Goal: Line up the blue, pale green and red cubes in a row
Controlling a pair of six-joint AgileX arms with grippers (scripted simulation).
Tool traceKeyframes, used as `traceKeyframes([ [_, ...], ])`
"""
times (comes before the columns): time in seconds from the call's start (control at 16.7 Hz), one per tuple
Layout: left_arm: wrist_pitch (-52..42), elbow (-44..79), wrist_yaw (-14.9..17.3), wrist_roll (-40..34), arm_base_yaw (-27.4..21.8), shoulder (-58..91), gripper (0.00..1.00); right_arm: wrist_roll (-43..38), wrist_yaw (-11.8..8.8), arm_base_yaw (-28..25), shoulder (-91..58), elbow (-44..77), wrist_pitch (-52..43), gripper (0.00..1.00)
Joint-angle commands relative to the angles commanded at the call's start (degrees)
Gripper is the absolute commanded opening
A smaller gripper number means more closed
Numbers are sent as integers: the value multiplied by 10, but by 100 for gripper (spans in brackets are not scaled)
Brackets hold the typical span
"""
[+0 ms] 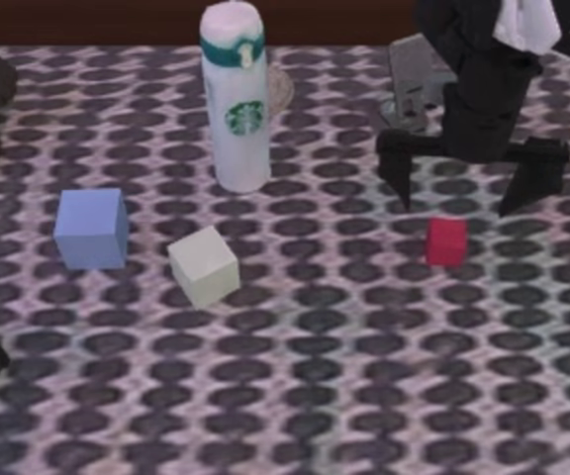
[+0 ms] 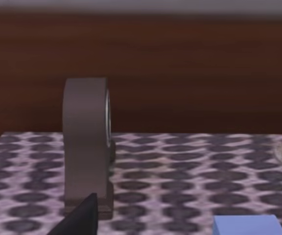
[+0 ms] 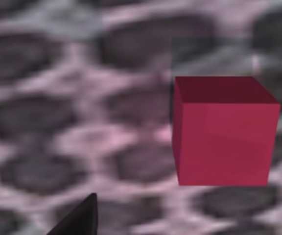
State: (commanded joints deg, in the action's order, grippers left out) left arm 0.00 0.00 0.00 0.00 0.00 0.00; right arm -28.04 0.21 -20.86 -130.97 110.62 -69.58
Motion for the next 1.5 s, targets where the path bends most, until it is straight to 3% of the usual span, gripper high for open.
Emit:
traceKeyframes([
  [0.18, 0, 0, 0, 0, 0, 0, 100, 1, 0, -2, -8, -17, 23, 100],
  [0.54, 0, 0, 0, 0, 0, 0, 100, -2, 1, -4, -53, -100, 155, 100],
  [0.84, 0, 0, 0, 0, 0, 0, 100, -2, 1, -4, -59, -109, 167, 100],
  [1.5, 0, 0, 0, 0, 0, 0, 100, -2, 1, -4, -59, -109, 167, 17],
])
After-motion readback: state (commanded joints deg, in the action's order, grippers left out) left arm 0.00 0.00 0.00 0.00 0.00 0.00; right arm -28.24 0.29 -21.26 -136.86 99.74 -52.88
